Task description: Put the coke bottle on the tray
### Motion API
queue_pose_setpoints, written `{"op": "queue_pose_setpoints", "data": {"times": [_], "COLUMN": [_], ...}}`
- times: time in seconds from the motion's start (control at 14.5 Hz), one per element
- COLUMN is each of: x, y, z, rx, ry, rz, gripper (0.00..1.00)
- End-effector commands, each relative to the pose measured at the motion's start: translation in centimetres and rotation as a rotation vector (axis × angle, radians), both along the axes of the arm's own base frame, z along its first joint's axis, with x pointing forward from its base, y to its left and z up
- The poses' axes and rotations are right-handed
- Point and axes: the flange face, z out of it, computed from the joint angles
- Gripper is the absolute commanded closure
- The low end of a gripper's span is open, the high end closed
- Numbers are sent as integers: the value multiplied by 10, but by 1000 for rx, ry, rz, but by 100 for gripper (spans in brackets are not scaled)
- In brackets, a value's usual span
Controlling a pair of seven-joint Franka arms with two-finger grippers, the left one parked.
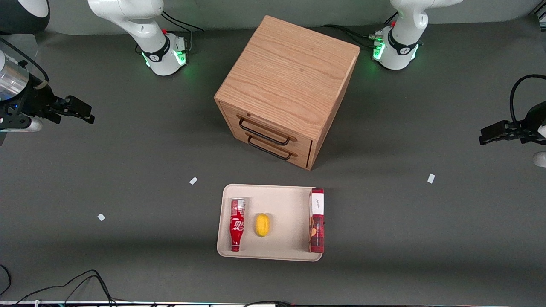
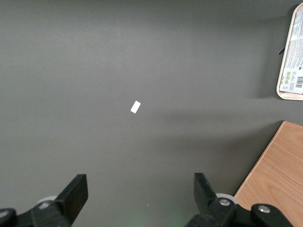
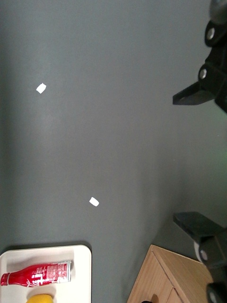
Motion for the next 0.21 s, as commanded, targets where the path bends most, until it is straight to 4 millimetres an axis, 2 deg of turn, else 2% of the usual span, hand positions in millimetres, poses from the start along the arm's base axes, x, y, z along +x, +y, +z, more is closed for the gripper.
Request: {"op": "queue_pose_setpoints", "data": {"times": [0.0,0.14], "x": [0,2], "y": [8,9], "z": [9,14], "rx": [20,17], "ry": [-16,-25], "rz": [26,22], "gripper": [0,0]}}
